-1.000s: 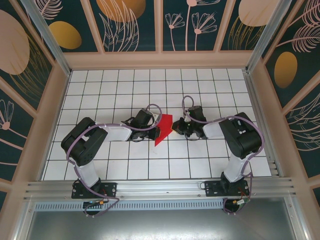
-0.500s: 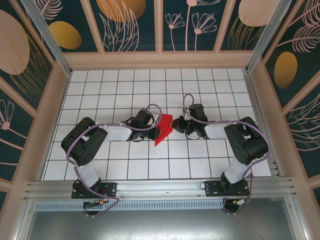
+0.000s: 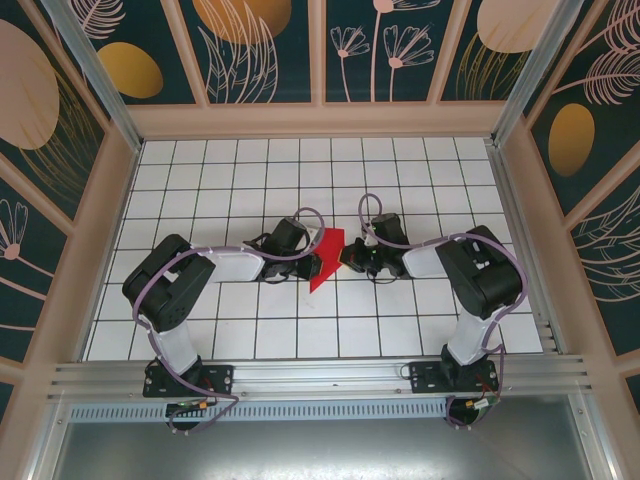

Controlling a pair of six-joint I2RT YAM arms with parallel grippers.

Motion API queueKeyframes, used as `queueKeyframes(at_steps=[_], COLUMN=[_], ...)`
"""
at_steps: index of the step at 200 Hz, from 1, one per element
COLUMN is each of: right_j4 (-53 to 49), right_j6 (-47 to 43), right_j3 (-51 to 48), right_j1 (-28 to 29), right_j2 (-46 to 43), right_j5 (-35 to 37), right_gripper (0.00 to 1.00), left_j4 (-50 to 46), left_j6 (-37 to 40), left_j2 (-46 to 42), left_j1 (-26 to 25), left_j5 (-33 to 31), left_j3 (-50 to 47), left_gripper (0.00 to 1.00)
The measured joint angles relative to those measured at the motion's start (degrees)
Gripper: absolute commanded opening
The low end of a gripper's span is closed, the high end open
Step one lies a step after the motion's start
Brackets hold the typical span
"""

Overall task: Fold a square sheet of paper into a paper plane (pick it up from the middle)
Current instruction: Third fold the triangle at the center of the table.

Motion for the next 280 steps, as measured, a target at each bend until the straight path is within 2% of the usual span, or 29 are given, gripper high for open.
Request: queueKeyframes(at_steps=[23,35,46,67,83,103,139,162,202,280], right_j4=[0.04,0.04,0.04,0.02,0.02,0.02,0.00,-0.04,-0.31,-1.70], right_j6=[-0.02,-0.02,-0.02,-0.04,-0.04,-0.02,-0.04,-0.04,-0.33,-1.57], right_j3=[-0.09,-0.09,-0.09,-0.09,-0.09,-0.09,-0.09,-0.09,-0.04,0.61], right_j1=[0.00,0.00,0.00,0.00,0.00,0.00,0.11,0.11,0.11,0.22], right_j2=[0.00,0.00,0.00,0.00,0.00,0.00,0.00,0.00,0.00,0.00], right_j5=[0.04,0.11,0.20,0.22,0.26,0.31,0.44,0.46,0.59,0.72], right_gripper=[0.00,0.00,0.00,0.00,0.00,0.00,0.00,0.00,0.00,0.00], left_j4=[-3.78,-6.05,-7.50,-7.10,-4.09,0.00,3.10,3.04,1.33,2.12], left_j6=[-0.50,-1.25,-2.01,-4.24,-7.85,-11.43,-13.86,-14.01,-13.73,-13.11], left_j2=[-2.21,-4.72,-7.56,-11.96,-12.92,-11.74,-5.70,-0.92,1.90,1.97], left_j1=[-0.09,-0.09,-0.02,0.07,0.07,0.07,0.07,0.07,0.07,0.09], left_j5=[-2.25,-4.42,-5.68,-4.11,1.57,8.94,17.09,19.34,18.40,16.48], left_j3=[0.70,0.83,1.05,1.53,1.49,1.05,1.01,1.01,1.01,-1.55], left_gripper=[0.45,0.46,0.44,0.26,0.18,0.13,0.11,0.10,0.08,0.07])
